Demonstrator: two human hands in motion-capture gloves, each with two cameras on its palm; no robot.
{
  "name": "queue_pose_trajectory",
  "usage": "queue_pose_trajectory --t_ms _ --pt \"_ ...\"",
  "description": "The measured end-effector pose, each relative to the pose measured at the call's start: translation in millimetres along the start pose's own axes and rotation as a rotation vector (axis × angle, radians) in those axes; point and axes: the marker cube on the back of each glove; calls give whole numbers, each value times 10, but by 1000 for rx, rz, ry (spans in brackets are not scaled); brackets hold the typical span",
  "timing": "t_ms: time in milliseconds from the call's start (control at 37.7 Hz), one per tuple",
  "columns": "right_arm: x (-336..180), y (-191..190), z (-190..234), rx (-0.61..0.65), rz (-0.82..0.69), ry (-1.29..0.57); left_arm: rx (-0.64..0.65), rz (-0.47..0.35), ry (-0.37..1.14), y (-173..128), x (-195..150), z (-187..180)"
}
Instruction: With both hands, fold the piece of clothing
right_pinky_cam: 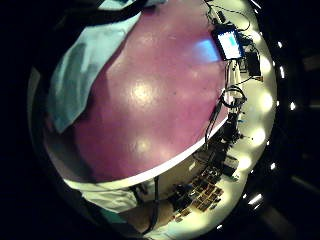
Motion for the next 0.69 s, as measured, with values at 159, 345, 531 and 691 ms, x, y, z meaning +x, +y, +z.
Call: queue_pose_trajectory --t_ms 159,345,531,691 --pt "104 -190 77 150 -1 6 138 -46 -6 -143 -68 129" --pt "186 -524 13 578 -113 114 393 -2 -113 -768 -139 756" --pt "467 -232 228 188 -256 -24 458 70 -20 -356 -321 360" --pt "563 3 -307 105 -324 -82 322 119 58 185 -439 -107"
